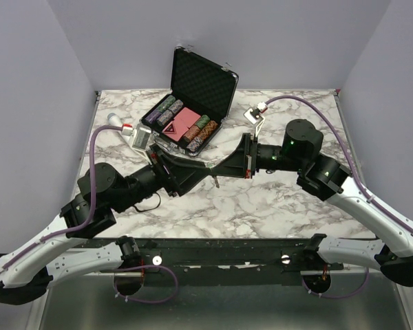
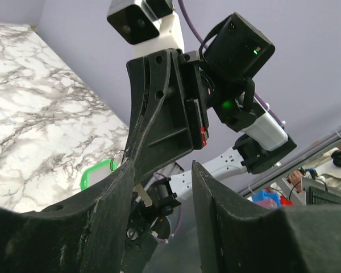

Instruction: Remove the keys from the keyring

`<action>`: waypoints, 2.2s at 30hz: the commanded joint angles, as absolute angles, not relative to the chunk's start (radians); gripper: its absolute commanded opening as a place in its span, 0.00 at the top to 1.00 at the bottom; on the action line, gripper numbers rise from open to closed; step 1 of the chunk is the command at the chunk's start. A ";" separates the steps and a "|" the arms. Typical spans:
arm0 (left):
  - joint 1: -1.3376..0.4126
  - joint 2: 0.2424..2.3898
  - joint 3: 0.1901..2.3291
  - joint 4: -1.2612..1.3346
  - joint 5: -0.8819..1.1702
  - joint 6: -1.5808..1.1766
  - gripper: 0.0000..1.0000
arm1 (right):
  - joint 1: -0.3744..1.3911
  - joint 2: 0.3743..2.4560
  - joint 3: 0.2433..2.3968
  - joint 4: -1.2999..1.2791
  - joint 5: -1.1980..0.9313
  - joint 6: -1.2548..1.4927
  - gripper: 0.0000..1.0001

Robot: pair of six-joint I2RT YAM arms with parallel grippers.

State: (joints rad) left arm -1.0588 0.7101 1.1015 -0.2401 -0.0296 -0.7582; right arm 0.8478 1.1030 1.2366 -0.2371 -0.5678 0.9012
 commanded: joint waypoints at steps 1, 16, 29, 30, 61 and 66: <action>-1.048 0.700 1.059 -0.161 0.054 -0.739 0.48 | 0.845 1.089 1.250 -0.190 -0.626 0.910 0.99; -1.025 0.686 1.052 -0.167 0.031 -0.704 0.51 | 0.845 1.089 1.258 -0.152 -0.703 0.922 0.99; -1.020 0.732 1.058 -0.144 0.101 -0.710 0.58 | 0.847 1.097 1.264 -0.120 -0.736 0.943 0.99; -1.020 0.733 1.058 -0.141 0.107 -0.712 0.59 | 0.847 1.095 1.261 -0.118 -0.738 0.945 0.99; -1.020 0.735 1.100 -0.138 0.136 -0.735 0.97 | 0.868 1.095 1.282 -0.112 -0.753 0.937 0.99; -1.020 0.736 1.098 -0.152 0.182 -0.746 1.00 | 0.870 1.112 1.324 -0.159 -0.762 0.899 0.99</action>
State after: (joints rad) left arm -1.0229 0.7361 1.0718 -0.1383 0.1108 -0.7341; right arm 0.8639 1.1038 1.2625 -0.1303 -0.7307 0.9386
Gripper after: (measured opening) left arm 0.010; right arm 0.011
